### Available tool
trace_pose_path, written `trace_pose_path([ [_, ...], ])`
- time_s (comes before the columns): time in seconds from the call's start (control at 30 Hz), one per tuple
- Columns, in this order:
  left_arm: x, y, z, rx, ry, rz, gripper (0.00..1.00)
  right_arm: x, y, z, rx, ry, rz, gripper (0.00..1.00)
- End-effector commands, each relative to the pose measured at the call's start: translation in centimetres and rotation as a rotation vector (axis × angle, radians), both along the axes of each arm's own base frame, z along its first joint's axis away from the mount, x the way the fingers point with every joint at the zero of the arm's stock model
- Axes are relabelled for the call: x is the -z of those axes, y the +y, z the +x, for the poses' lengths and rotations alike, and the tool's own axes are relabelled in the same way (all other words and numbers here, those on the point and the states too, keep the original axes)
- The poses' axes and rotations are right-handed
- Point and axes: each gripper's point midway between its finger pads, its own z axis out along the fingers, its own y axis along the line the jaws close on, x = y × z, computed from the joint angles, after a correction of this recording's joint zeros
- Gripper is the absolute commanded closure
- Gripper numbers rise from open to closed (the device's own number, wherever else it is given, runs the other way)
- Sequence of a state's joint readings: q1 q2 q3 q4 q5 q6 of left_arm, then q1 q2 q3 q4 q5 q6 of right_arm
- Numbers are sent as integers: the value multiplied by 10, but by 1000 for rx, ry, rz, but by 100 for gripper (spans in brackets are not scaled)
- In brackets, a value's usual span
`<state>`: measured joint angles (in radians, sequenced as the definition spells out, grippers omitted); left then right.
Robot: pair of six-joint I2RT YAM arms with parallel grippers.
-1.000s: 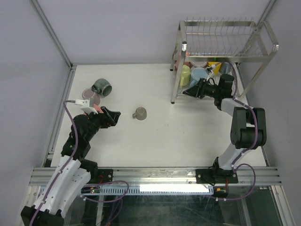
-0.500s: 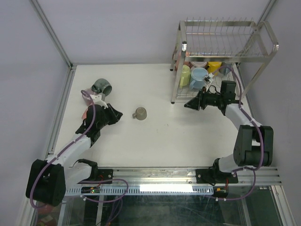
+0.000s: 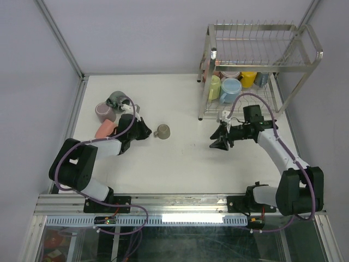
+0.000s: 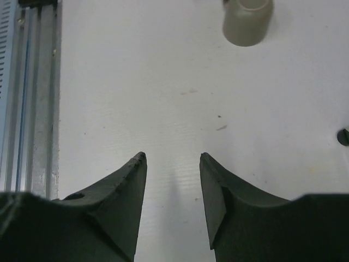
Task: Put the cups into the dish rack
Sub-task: Pick up the cup at the center of the board.
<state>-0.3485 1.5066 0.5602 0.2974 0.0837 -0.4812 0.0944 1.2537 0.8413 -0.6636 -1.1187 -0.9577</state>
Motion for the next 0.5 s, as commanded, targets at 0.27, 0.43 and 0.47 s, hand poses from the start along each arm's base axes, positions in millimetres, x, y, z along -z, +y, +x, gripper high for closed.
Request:
trace_pose_path([
  [0.27, -35, -57, -9, 176, -184, -56, 99, -10, 46, -12, -163, -152, -103, 54],
  [0.43, -42, -85, -27, 221, -201, -120, 99, -19, 61, 6, -73, -69, -76, 54],
  [0.47, -42, -92, -30, 236, -199, -127, 98, -19, 64, 10, -55, -44, -73, 54],
])
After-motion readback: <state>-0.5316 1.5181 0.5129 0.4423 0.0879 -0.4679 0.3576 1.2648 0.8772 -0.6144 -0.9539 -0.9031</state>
